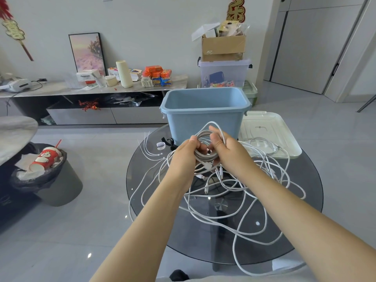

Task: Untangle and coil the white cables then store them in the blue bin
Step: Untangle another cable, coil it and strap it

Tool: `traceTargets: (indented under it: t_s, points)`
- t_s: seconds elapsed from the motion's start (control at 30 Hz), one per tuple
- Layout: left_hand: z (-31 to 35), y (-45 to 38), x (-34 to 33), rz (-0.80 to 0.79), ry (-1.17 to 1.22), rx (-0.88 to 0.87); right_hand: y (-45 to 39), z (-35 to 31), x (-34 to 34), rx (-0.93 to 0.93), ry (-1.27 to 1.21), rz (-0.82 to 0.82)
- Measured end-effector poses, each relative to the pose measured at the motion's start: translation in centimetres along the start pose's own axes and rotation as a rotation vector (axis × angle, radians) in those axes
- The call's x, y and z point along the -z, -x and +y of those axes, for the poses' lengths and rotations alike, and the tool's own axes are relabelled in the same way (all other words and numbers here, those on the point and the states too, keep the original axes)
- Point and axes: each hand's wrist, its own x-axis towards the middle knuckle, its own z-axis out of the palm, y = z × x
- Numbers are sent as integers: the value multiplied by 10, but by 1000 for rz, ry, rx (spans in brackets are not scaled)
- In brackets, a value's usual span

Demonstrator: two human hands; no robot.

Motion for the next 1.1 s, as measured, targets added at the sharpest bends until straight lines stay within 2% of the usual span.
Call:
traceTargets:
  t_s: [0.07, 0.27, 0.43, 0.53, 0.63, 0.73, 0.83, 0.9, 1.03, 1.1]
  points:
    - [2, -1, 2, -30, 163, 49, 1, 5, 1, -61, -115, -51]
    - [14, -7, 14, -10, 186, -23, 1, 7, 16, -174, -487, -8]
    - [35, -4, 22, -8, 283, -31, -7, 3, 36, -246, -768, -134]
    - [38, -4, 26, 38, 223, -41, -10, 1, 40, -272, -1006, -262]
    - [37, -11, 34, 118, 78, -92, -12, 0, 43, -285, -821, -264]
    - [34, -18, 42, 226, -140, -159, -15, -2, 48, -180, -394, -144]
    - [29, -18, 42, 243, -205, -178, -17, -3, 51, -89, 0, 21]
    - [28, -19, 41, 225, -88, -109, -18, 0, 49, -70, 78, 95]
    - [26, -20, 43, 137, 455, 122, -20, 11, 37, -31, 133, 222]
    - [24, -21, 42, 105, 604, 158, -18, 13, 29, 28, 226, 290]
